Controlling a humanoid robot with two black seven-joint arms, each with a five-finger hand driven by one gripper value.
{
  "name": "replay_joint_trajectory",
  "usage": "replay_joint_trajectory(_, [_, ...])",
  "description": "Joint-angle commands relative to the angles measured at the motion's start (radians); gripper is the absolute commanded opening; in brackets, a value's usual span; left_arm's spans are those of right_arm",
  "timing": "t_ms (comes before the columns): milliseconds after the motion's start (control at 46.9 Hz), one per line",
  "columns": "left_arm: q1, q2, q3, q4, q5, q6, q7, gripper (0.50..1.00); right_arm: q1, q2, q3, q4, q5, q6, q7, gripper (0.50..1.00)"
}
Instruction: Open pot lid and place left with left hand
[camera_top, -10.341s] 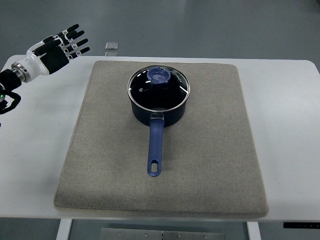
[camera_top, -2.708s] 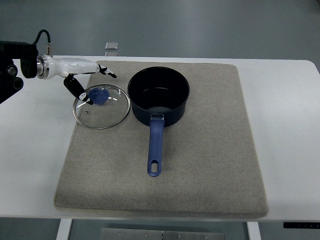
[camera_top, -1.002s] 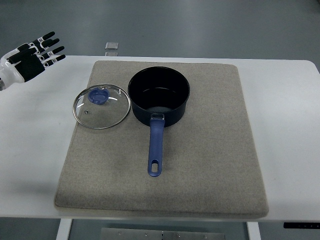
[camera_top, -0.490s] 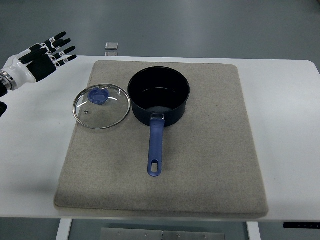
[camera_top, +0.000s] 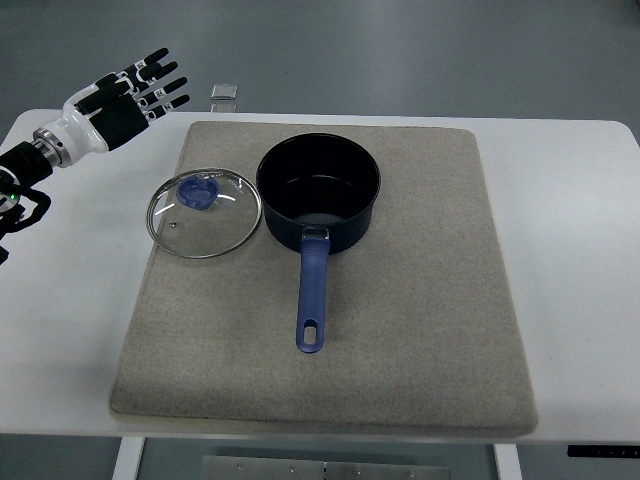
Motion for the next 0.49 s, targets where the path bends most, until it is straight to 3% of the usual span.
replay_joint_trajectory(0, [-0.018, -0.02, 0.0, -0.001, 0.002, 0.0, 0.0, 0.994, 0.0, 0.0, 0.006, 0.0, 0.002, 0.003, 0.0, 0.915])
replay_joint_trajectory(469, [-0.023, -0.037, 0.003, 0.005, 0.009, 0.0, 0.0, 0.994, 0.0, 0.0, 0.009, 0.002, 0.0, 0.001, 0.0, 0.915])
